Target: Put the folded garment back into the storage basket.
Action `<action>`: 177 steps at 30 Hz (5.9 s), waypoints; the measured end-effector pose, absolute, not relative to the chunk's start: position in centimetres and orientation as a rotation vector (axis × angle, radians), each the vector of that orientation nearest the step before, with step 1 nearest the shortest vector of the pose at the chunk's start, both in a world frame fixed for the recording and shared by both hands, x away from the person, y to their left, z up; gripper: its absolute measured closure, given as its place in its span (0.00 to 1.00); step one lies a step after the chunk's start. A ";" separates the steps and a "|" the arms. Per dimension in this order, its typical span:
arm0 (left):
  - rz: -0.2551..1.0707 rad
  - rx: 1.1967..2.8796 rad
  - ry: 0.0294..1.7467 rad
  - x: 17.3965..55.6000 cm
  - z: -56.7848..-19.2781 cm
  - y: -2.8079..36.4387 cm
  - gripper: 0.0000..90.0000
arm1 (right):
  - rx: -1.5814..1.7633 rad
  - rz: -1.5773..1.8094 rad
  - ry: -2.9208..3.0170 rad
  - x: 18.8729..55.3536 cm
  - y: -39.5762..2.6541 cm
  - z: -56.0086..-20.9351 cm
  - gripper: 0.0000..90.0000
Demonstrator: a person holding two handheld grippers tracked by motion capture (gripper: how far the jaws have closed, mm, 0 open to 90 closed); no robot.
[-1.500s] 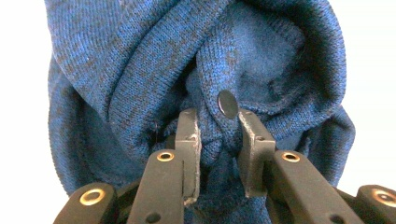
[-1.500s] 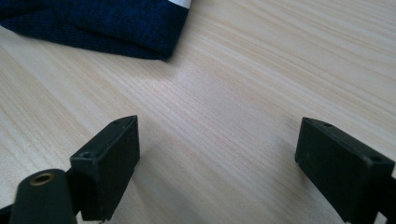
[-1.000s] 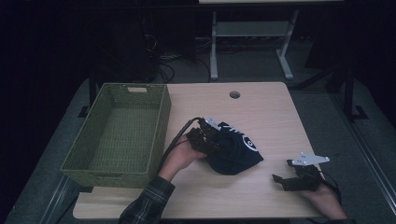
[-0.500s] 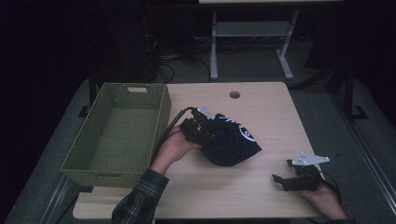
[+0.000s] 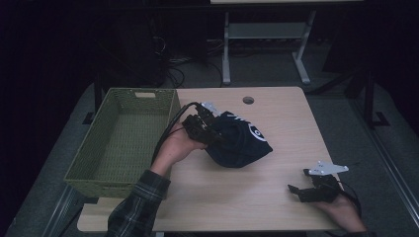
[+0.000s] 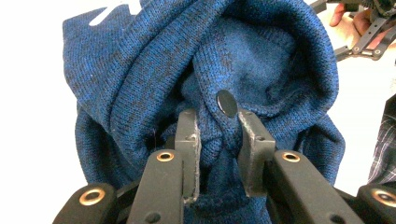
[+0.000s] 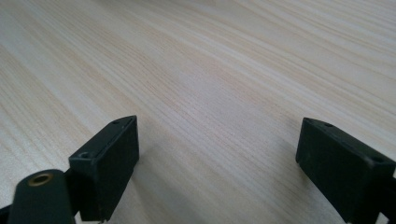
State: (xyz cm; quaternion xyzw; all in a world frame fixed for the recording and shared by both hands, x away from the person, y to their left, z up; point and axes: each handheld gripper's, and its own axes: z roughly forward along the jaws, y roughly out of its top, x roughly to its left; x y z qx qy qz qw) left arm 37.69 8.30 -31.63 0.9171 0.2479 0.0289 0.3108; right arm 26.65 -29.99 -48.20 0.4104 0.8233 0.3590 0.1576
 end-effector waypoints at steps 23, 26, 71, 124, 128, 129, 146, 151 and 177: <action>0.218 2.363 0.782 37.8 -26.7 15.2 0.80 | 1.179 1.008 2.365 26.8 -29.9 -48.3 0.06; 0.238 2.353 0.806 37.7 -26.3 16.2 0.80 | 1.179 1.008 2.366 26.8 -29.9 -48.3 0.06; 0.512 2.121 1.330 36.1 -29.0 33.5 0.80 | 1.179 1.006 2.367 26.8 -29.9 -48.3 0.06; 0.366 2.026 1.309 36.4 -34.5 31.0 0.29 | 1.186 1.007 2.368 26.8 -29.9 -48.3 0.05; 0.352 2.022 1.254 36.3 -33.9 29.2 0.28 | 1.186 1.007 2.368 26.8 -29.9 -48.3 0.05; 0.347 2.022 1.239 36.4 -33.8 28.8 0.28 | 1.186 1.007 2.368 26.8 -29.9 -48.3 0.05; 0.284 2.056 1.025 36.0 -33.2 20.0 0.26 | 1.186 1.006 2.371 26.8 -29.9 -48.3 0.05; 0.267 2.082 0.964 35.6 -33.5 17.4 0.25 | 1.186 1.006 2.372 26.8 -29.9 -48.3 0.05; 0.279 2.225 0.795 32.3 -40.7 10.1 0.17 | 1.180 1.007 2.374 26.8 -29.8 -48.3 0.04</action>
